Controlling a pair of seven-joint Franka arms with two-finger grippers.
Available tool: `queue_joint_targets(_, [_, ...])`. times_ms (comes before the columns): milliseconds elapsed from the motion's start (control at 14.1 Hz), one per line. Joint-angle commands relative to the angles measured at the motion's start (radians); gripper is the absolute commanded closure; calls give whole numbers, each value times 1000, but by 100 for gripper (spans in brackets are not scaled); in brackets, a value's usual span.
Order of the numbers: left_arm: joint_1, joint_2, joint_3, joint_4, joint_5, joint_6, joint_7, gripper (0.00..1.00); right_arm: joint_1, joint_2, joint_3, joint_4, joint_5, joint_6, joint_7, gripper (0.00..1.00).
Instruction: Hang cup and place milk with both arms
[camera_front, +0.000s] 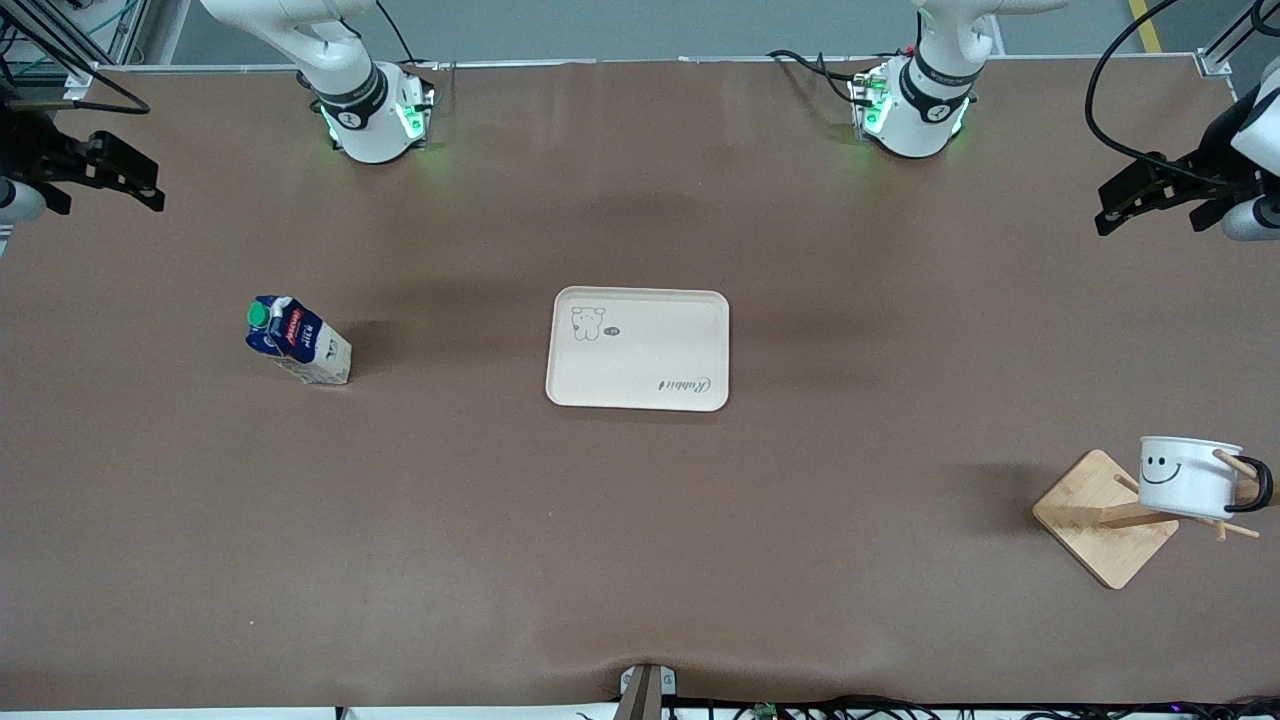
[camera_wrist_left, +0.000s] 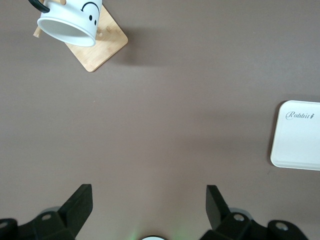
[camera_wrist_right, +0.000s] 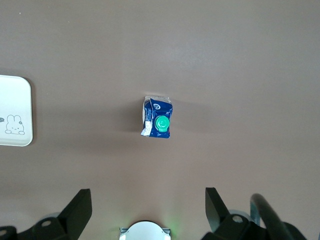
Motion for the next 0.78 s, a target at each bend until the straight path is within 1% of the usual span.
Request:
queue_joint_targets(0, [-7, -14, 8, -3, -12, 11, 18, 0, -5, -12, 0, -8, 15, -2, -13, 0])
queue_joint_targets(212, [-7, -5, 10, 27, -7, 10, 15, 0, 1, -13, 3, -6, 16, -3, -13, 0])
queue_joint_targets(707, [-10, 21, 8, 44, -4, 10, 13, 0, 10, -13, 7, -5, 16, -43, -11, 0])
